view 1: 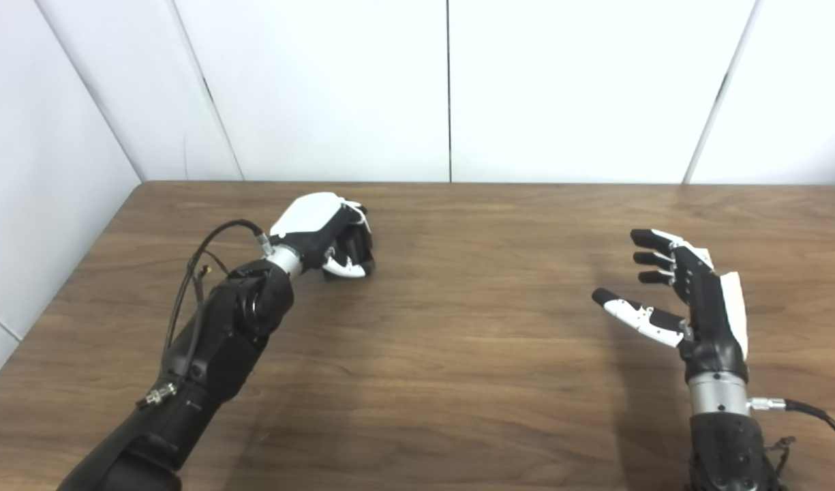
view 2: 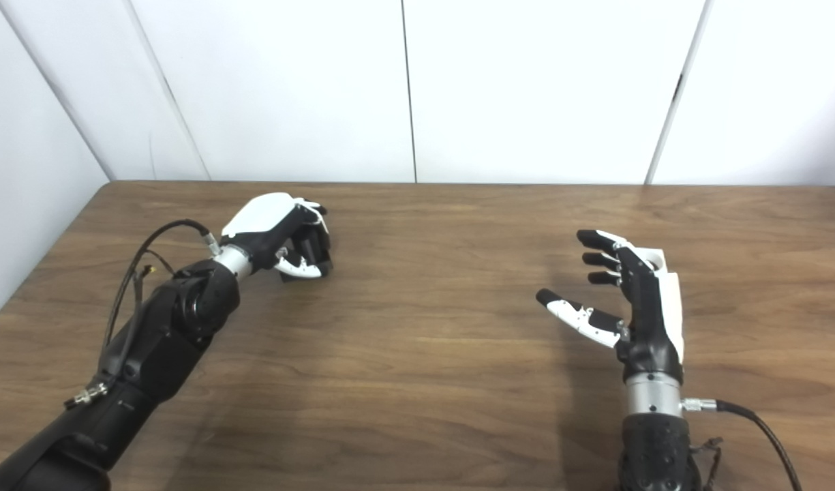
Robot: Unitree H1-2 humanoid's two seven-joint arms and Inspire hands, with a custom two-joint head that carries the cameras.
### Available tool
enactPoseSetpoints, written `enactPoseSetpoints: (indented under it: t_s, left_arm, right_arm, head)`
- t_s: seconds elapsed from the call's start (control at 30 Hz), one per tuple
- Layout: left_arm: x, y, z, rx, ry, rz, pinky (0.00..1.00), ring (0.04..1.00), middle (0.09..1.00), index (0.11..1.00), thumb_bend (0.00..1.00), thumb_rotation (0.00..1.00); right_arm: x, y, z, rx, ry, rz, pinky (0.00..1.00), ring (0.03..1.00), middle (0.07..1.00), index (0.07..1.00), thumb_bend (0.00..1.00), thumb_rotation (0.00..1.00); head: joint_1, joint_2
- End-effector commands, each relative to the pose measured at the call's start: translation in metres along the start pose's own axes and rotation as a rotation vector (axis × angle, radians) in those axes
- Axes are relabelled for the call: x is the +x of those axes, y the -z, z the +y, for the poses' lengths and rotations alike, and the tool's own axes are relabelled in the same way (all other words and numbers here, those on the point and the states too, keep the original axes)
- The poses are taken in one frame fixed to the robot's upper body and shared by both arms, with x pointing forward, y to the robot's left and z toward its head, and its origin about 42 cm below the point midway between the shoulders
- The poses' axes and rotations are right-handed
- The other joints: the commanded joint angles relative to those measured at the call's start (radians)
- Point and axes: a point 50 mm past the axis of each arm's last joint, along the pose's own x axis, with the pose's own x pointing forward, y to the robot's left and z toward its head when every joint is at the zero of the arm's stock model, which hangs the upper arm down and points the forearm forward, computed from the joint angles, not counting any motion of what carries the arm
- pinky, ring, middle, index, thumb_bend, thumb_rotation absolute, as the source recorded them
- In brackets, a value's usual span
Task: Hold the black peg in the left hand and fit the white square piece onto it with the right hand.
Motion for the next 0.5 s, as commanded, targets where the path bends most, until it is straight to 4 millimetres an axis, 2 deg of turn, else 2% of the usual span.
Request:
enactPoseSetpoints:
  t_s: [0.0, 0.47]
  left_arm:
    - [0.0007, 0.0026, 0.0146, 0.011, -0.021, -0.049, 0.95, 0.945, 0.878, 0.491, 0.52, 0.07]
    - [-0.0041, -0.0043, 0.0054, -0.024, 0.004, -0.132, 0.97, 0.962, 0.885, 0.491, 0.52, 0.07]
  right_arm:
    - [0.0122, -0.0224, -0.0046, 0.015, 0.023, -0.095, 0.63, 0.72, 0.762, 0.717, 0.7, 0.11]
    - [0.0129, -0.0225, -0.0058, 0.007, 0.024, -0.102, 0.62, 0.713, 0.755, 0.712, 0.7, 0.13]
  head:
    - [0.002, 0.001]
    - [0.005, 0.003]
